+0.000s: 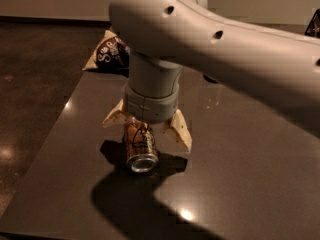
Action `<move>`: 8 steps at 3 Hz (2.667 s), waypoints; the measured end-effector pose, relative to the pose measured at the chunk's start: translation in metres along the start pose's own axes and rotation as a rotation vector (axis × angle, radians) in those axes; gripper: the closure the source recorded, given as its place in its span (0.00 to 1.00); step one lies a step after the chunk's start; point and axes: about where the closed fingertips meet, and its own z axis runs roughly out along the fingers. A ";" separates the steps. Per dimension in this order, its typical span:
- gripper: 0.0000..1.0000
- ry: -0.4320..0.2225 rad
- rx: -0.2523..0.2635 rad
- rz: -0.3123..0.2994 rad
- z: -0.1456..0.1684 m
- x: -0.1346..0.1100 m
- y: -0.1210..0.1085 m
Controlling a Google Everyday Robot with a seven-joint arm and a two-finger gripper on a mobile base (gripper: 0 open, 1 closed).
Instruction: Pick orange can
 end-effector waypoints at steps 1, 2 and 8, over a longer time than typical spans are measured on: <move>0.22 0.007 -0.040 -0.028 0.006 -0.008 0.000; 0.45 0.008 -0.056 -0.035 0.008 -0.011 0.000; 1.00 -0.138 0.189 0.348 -0.092 0.044 0.017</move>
Offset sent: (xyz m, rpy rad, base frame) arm -0.0130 0.0040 -0.0131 -0.0825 0.0253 0.0437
